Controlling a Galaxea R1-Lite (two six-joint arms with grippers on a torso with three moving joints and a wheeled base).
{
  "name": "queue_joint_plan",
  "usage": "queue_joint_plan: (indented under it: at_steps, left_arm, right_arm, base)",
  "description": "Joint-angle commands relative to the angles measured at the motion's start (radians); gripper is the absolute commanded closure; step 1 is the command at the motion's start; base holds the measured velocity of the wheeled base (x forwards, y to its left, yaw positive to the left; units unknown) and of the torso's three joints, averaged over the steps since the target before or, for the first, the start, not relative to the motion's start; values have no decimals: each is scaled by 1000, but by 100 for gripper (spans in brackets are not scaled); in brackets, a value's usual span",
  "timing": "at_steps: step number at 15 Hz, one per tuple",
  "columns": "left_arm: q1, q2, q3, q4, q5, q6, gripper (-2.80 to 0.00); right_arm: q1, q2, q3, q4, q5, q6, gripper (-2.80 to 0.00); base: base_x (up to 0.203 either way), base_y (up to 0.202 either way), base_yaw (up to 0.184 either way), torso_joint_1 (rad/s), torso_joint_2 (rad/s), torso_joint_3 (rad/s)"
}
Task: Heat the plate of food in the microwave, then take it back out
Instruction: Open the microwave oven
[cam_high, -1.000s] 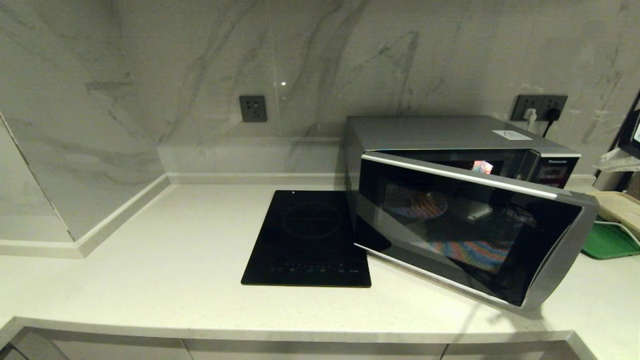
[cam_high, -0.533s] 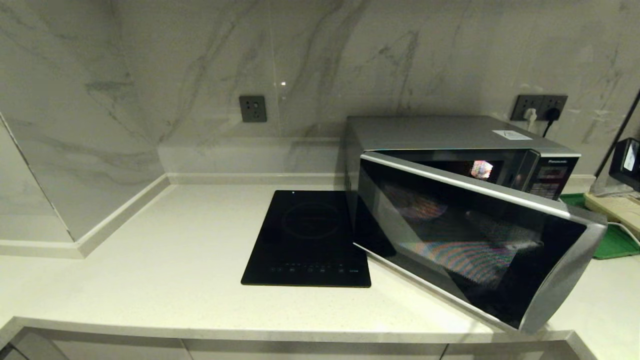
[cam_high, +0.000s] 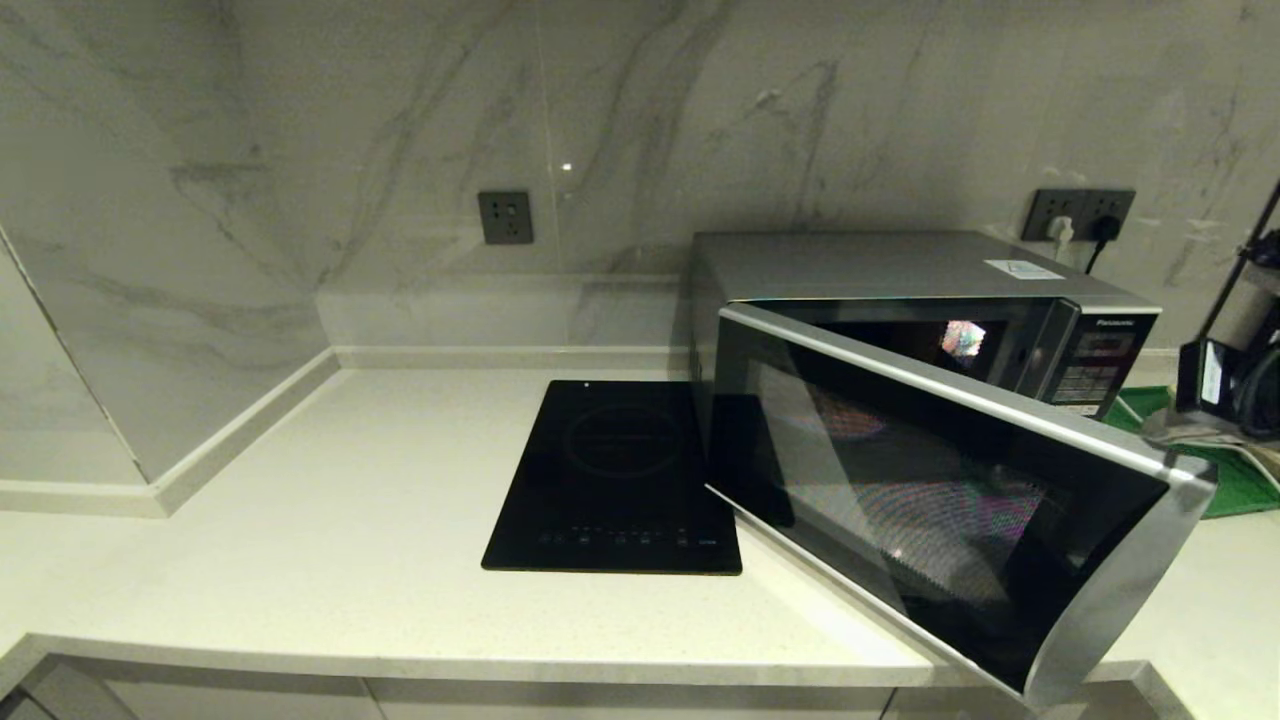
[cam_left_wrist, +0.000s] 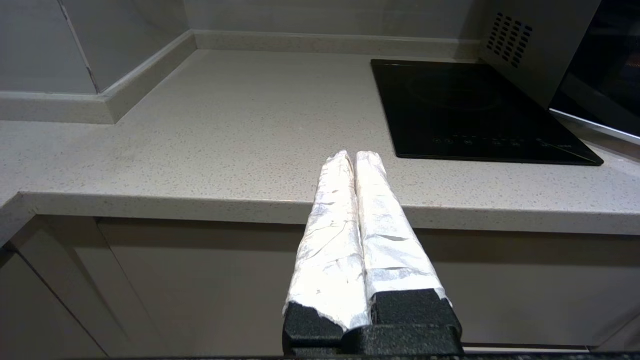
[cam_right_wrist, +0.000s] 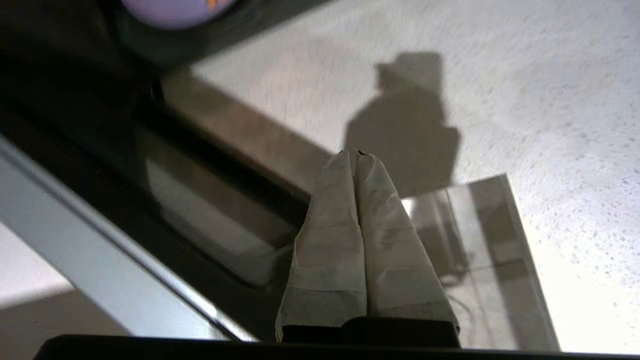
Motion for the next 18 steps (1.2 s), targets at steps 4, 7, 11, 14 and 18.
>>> queue_joint_plan:
  at_steps: [4,7,11,14,18]
  left_arm:
    - [1,0,0,-1,0,-1,0]
    - [1,-2,0,-1,0,-1,0]
    - [1,-2,0,-1,0,-1,0]
    - [1,0,0,-1,0,-1,0]
    - [1,-2,0,-1,0,-1,0]
  right_arm:
    - [217,-101,81,5,3,-124,0]
    - [304,-139,107,8,-2,-128,0]
    - [370,-155,161,8,-9,-128,0]
    - [459,-162,178,8,-28,-128,0]
    - [593,-170,173,6,-40,-128,0]
  base:
    - [0,0,0,0,0,0]
    - [0,0,0,0,0,0]
    - [0,0,0,0,0,0]
    - [0,0,0,0,0,0]
    - [0,0,0,0,0,0]
